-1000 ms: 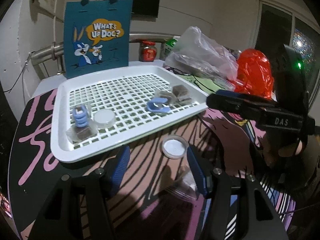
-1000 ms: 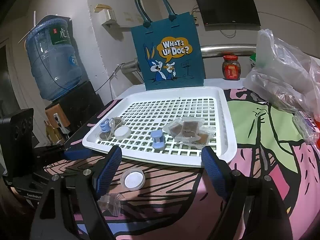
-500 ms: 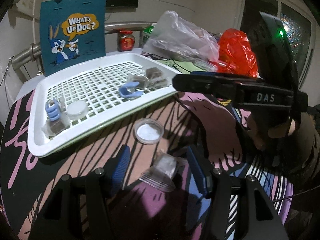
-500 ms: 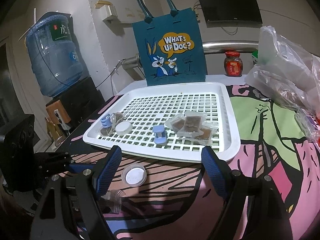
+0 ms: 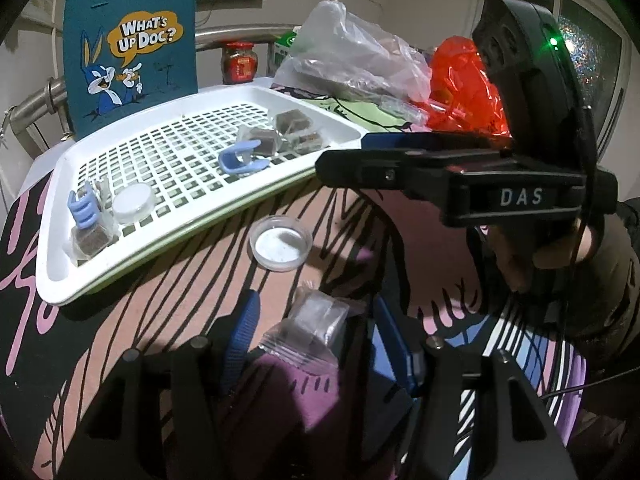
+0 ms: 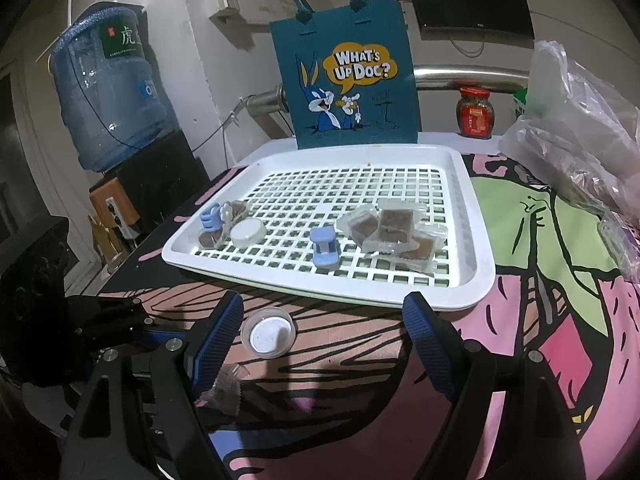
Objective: Organize objects
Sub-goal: 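Grasp the clear cube with the left gripper while the right gripper grasps the white lid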
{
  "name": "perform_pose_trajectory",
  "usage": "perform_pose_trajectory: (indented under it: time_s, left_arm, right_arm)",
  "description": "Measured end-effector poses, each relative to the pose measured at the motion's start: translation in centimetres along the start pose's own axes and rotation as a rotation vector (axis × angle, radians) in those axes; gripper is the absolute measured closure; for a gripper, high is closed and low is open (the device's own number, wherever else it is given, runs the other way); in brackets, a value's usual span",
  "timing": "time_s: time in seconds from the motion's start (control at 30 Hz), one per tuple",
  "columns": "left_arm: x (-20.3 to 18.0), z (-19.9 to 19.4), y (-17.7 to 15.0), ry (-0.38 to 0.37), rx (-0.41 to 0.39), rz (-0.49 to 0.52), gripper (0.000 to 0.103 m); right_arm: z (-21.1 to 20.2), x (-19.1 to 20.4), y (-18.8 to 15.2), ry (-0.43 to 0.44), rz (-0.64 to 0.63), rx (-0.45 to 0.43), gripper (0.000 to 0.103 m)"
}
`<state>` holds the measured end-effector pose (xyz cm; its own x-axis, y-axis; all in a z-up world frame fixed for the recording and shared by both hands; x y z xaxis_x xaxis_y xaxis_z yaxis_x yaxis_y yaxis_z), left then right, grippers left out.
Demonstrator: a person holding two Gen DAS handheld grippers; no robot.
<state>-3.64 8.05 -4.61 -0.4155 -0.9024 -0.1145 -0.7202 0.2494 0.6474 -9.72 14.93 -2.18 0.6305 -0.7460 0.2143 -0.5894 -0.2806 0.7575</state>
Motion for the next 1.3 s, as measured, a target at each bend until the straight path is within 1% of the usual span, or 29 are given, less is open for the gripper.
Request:
perform_pose_trajectory:
  time_s: [0.2,0.27,0.3,0.37,0.43,0.47,0.53,0.63,0.73,1.03,1.2,1.23,1.3]
  left_arm:
    - [-0.1,0.3,-0.1,-0.004,0.015,0.003,0.045]
    - [-0.2,0.3,-0.1,-0.002,0.018,0.006,0.050]
    - [-0.2,0.3,-0.2,-0.005,0.021,0.006,0.057]
    - [-0.3,0.5,-0.2,-0.007,0.030,0.010,0.060]
    - [-0.4,0.7,-0.4,-0.006,0.040,0.017,0.066]
    - [-0.5,0.9,-0.5,-0.006,0.047,0.021,0.071]
    - [-0.7,0.9,-0.5,0.007,0.049,0.034,0.073]
    - [-0.9,0.9,-0.6,0.032,0.048,0.051,0.074]
    - [-0.7,0.7,-0.7,0.054,0.042,0.045,0.075]
    - [1.1,0.1,-0.8,0.091,0.029,-0.038,0.075]
    - [2.1,-0.7,-0.9,0.116,0.008,-0.080,0.075]
    - [2.3,-0.8,-0.9,0.121,0.006,-0.090,0.077]
    - [2.9,-1.1,-1.0,0.138,-0.003,-0.112,0.077]
  right_arm:
    - [0.3,-0.1,-0.2,-0.006,0.001,0.015,0.021]
    - [0.3,-0.1,-0.2,-0.007,0.001,0.017,0.021]
    - [0.3,-0.1,-0.3,-0.007,0.001,0.019,0.021]
    - [0.4,-0.1,-0.3,-0.008,0.000,0.022,0.021]
    - [0.5,0.0,-0.4,-0.007,-0.003,0.030,0.021]
    - [0.6,0.0,-0.4,-0.006,-0.006,0.033,0.021]
    - [0.7,0.2,-0.5,-0.005,-0.011,0.038,0.021]
    - [0.8,0.5,-0.7,-0.001,-0.021,0.047,0.021]
    - [1.0,0.8,-0.8,0.002,-0.029,0.057,0.021]
    - [1.3,0.7,-1.1,0.010,-0.022,0.076,0.021]
    - [1.8,1.1,-1.5,0.009,-0.032,0.106,0.021]
    - [1.8,1.2,-1.6,0.010,-0.037,0.109,0.021]
    - [1.9,1.3,-1.7,0.006,-0.044,0.112,0.021]
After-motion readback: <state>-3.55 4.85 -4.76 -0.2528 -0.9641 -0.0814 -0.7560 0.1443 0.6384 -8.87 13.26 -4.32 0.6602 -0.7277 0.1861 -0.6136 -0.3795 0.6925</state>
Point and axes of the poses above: each gripper's, at about its wrist camera, not at the fingertips, and z roughly the way its jaws point, x to its left, y to its top, the point moved 8 cm from there along z, roughly the way its jaws point, and after that the axes turned 2 degrees about x, right-handed, at the moved point
